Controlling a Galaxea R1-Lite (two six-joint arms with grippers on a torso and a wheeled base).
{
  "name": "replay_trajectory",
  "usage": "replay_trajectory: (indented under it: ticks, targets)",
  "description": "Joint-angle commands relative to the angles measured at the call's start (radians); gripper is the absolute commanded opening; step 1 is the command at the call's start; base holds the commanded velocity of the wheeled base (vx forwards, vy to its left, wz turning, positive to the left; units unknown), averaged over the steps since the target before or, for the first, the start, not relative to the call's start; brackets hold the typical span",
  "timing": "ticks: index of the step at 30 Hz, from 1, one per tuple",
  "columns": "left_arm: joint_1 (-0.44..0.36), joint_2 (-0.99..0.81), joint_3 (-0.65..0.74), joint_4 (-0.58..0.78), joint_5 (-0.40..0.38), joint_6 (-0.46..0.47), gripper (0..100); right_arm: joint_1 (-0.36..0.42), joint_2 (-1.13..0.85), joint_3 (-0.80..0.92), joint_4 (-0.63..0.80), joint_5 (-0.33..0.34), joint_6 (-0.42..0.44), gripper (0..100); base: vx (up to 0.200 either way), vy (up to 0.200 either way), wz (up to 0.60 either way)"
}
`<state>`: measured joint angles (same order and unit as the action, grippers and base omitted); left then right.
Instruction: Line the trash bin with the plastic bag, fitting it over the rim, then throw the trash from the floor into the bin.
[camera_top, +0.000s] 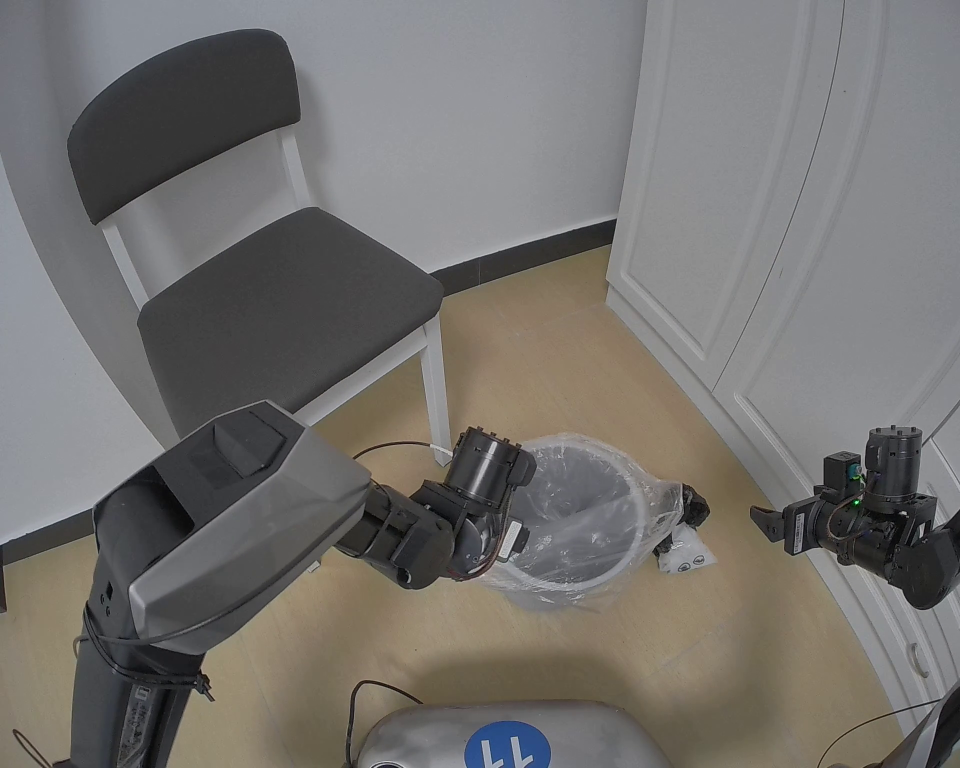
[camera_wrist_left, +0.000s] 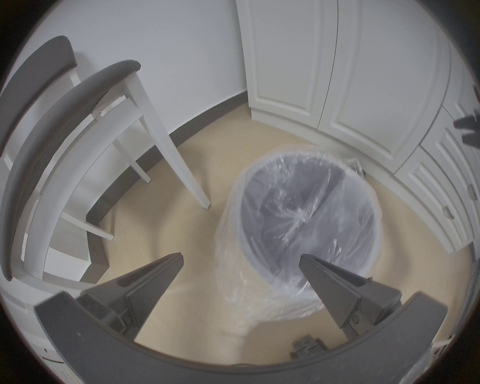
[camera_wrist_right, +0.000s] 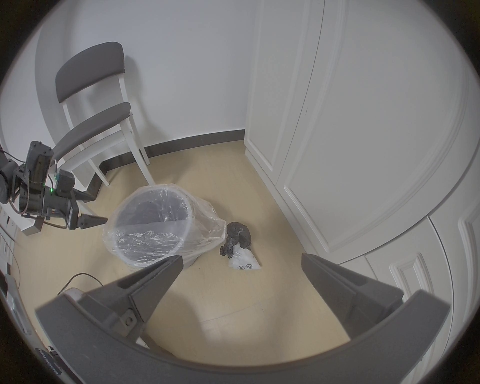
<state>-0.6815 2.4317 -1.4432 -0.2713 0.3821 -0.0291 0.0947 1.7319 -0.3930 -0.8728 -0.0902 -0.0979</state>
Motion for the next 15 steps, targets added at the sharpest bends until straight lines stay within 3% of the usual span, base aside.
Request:
replay_trajectory:
  ticks: [1, 9, 15]
  targets:
    - [-0.012, 0.086, -0.108, -0.011, 0.011, -0.021, 100, 0.0, 0.005, -0.004, 0.0, 0.0, 0.0, 100, 0.0, 0.0, 0.0]
    - [-0.035, 0.144, -0.215, 0.078, 0.014, -0.023, 100, -0.004, 0.0, -0.003, 0.0, 0.0, 0.001, 100, 0.0, 0.0, 0.0]
    - [-0.053, 0.211, -0.368, 0.159, 0.07, -0.044, 100, -0.007, 0.0, 0.0, -0.017, 0.0, 0.001, 100, 0.0, 0.0, 0.0]
